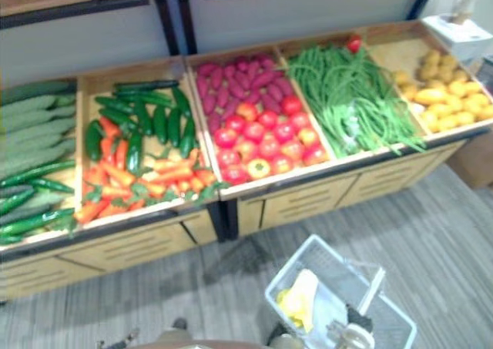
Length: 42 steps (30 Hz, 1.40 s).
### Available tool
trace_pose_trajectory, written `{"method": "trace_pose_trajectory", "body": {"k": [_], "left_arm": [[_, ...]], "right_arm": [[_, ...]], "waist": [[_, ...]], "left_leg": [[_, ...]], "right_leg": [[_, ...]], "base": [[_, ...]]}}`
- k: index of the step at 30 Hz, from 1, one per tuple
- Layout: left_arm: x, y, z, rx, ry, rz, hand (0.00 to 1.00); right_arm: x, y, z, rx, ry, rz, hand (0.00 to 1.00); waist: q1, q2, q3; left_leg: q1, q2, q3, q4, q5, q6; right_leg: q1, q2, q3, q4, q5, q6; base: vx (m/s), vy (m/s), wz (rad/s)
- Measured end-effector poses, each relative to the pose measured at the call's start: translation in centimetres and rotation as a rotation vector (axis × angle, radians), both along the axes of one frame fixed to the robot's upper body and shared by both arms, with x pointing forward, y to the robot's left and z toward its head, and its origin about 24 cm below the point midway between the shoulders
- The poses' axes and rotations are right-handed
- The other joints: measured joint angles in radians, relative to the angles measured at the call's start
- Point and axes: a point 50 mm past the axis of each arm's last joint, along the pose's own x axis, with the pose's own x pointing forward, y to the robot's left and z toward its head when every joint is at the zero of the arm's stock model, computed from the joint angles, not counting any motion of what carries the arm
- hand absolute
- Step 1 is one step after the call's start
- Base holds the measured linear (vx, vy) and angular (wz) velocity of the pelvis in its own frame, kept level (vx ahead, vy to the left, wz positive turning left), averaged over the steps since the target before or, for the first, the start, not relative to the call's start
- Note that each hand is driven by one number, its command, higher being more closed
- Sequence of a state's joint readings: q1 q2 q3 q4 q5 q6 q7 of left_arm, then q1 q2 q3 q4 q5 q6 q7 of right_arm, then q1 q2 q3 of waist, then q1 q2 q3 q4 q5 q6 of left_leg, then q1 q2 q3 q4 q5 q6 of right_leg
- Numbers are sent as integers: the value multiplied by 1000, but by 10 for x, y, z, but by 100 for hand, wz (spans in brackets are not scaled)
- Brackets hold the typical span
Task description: Pick vegetable in the basket
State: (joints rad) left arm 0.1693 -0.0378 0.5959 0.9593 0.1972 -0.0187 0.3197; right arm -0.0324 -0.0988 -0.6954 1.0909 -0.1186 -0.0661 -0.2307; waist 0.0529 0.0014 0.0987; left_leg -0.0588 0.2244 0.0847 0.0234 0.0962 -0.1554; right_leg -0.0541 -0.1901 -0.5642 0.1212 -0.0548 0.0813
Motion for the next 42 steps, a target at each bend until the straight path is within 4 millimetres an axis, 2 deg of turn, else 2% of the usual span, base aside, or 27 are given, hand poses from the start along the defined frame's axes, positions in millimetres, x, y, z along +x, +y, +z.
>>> {"method": "trace_pose_trajectory", "body": {"k": [3,9,10,12,14,16,19,21,22,23,25,28,34,36,40,42], "left_arm": [[-4,2,0,7,8,20,0],[-7,8,2,38,10,85,0],[-5,10,3,57,10,107,0],[1,13,5,81,-1,126,0],[8,22,12,149,-31,164,0],[20,33,24,241,-84,170,0],[51,51,57,468,-205,80,0],[81,60,92,641,-348,11,0],[88,61,102,690,-386,-8,0],[100,63,120,777,-454,-49,0],[115,64,150,897,-566,-94,0],[126,63,187,1043,-705,-131,0],[144,73,218,1182,-807,-236,0],[150,74,225,1201,-827,-320,0],[166,76,227,1170,-806,-485,0],[177,88,231,1179,-754,-572,0]], "right_arm": [[-4,-1,-2,17,5,-51,100],[-8,2,-4,26,12,-58,100],[-10,2,-4,23,16,-65,100],[-16,1,-4,17,25,-80,100],[-19,5,-6,24,24,-85,100],[-24,8,-7,24,33,-89,100],[-28,7,-7,-9,51,-85,100],[-29,5,-6,-24,48,-92,100],[-29,5,-5,-29,43,-91,100],[-27,5,-5,-36,36,-82,100],[-24,5,-4,-43,36,-58,100],[-19,4,-3,-53,37,-17,100],[-12,-5,2,-91,35,34,100],[-9,-11,4,-107,32,52,100],[0,-22,11,-142,17,92,100],[8,-27,16,-169,13,125,100]], "waist": [[-14,2,2],[-23,14,3],[-23,19,3],[-23,32,3],[-21,20,4],[-19,12,2],[-19,12,1],[-18,14,0],[-18,14,0],[-18,14,0],[-19,14,0],[-19,15,0],[-31,29,3],[-37,32,4],[-38,48,16],[-47,60,23]], "left_leg": [[15,-7,197,-56,55,24],[38,-18,245,-120,74,25],[31,-17,267,-125,57,37],[25,-5,291,-125,21,36],[25,-15,291,-125,13,42],[25,-27,285,-125,6,42],[25,-51,265,-125,3,48],[17,-65,236,-125,9,59],[13,-69,231,-125,10,61],[9,-74,229,-124,11,62],[10,-77,231,-120,10,63],[9,-76,246,-119,8,64],[16,-66,268,-119,7,64],[15,-65,276,-119,7,63],[7,-64,297,-119,6,63],[0,-62,321,-119,5,62]], "right_leg": [[28,-7,-45,-19,0,0],[41,6,-59,-51,4,7],[39,8,-66,-52,6,10],[42,13,-83,-49,2,14],[43,5,-85,-49,4,19],[50,-7,-90,-46,7,23],[63,-32,-104,-29,13,21],[63,-44,-121,-23,14,23],[61,-45,-125,-21,15,25],[58,-49,-127,-17,19,31],[56,-51,-114,-16,22,35],[36,-46,-72,-16,22,35],[21,-36,-39,-16,22,34],[12,-34,-29,-15,23,34],[-15,-32,2,-13,24,33],[-42,-27,32,-13,26,30]], "base": [[10,1,49],[-66,37,10],[-69,45,12],[-58,74,20],[-23,86,11],[17,68,12],[46,50,20],[86,37,29],[54,13,18],[43,7,11],[65,10,3],[37,-10,-16],[4,-23,-17],[-1,-10,-13],[-3,-6,-17],[-3,-7,-27]]}}
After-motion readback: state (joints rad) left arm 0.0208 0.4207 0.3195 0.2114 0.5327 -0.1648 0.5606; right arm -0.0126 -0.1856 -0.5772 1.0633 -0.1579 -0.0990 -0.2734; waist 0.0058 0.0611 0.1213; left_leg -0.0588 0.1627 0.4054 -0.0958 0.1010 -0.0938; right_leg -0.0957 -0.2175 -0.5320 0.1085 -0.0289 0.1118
